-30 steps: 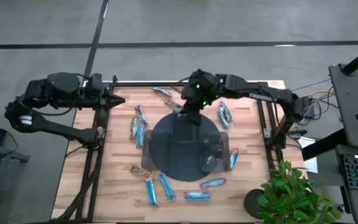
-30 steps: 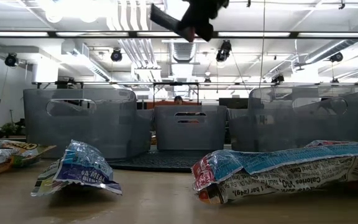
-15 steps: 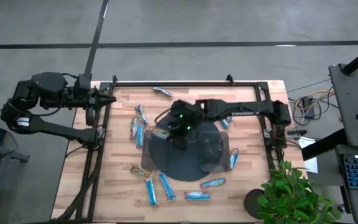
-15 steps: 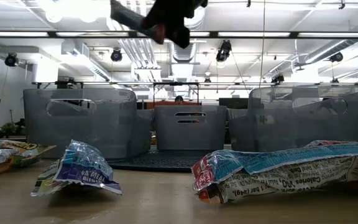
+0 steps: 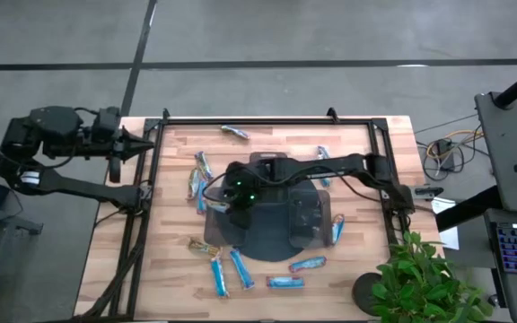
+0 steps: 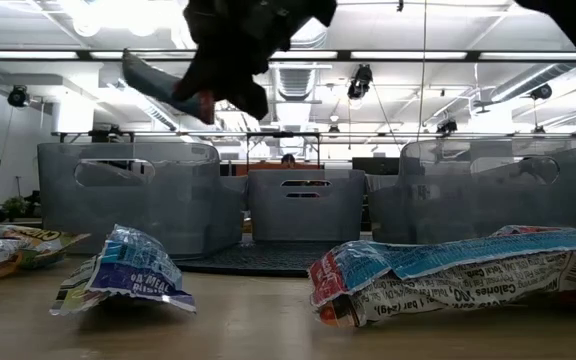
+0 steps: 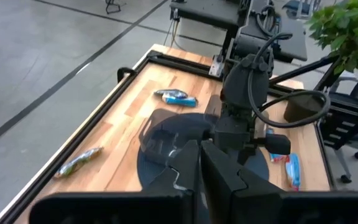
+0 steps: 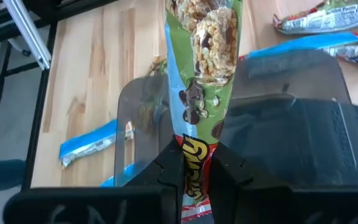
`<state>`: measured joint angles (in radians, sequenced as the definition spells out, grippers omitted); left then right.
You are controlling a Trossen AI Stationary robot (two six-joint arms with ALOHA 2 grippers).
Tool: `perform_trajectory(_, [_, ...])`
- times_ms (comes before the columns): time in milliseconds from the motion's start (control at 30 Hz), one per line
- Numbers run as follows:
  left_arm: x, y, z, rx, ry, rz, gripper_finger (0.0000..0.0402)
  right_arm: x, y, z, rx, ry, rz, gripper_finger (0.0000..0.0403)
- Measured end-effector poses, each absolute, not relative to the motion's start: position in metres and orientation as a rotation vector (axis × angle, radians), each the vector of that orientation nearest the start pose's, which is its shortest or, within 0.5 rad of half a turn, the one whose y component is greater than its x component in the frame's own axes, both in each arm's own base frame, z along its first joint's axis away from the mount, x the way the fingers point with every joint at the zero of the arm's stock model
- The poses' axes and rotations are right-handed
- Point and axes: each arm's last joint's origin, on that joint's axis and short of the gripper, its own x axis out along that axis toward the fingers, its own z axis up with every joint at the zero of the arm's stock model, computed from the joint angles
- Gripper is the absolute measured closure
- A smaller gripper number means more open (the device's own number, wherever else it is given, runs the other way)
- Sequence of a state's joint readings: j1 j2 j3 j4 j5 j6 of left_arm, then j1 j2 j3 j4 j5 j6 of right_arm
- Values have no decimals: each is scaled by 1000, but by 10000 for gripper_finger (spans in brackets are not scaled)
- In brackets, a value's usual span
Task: Pick and place Granola Bars by type
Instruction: Put the red granola bar into the bottom left black bin
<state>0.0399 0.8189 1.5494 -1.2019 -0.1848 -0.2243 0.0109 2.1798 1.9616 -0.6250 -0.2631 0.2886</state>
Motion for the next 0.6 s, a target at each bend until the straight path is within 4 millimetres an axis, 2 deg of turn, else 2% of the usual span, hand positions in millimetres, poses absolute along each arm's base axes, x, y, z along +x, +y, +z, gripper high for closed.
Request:
perform_trajectory(167, [64,8,456,-197,496,282,402,496,13,247,373,904,132,365])
perform_trajectory(333, [61,8,455,-201,510,285,401,497,13,238,377,965,121,360])
perform_trajectory(600, [58,8,454,-201,510,284,401,492,12,232,383,1026,106,295])
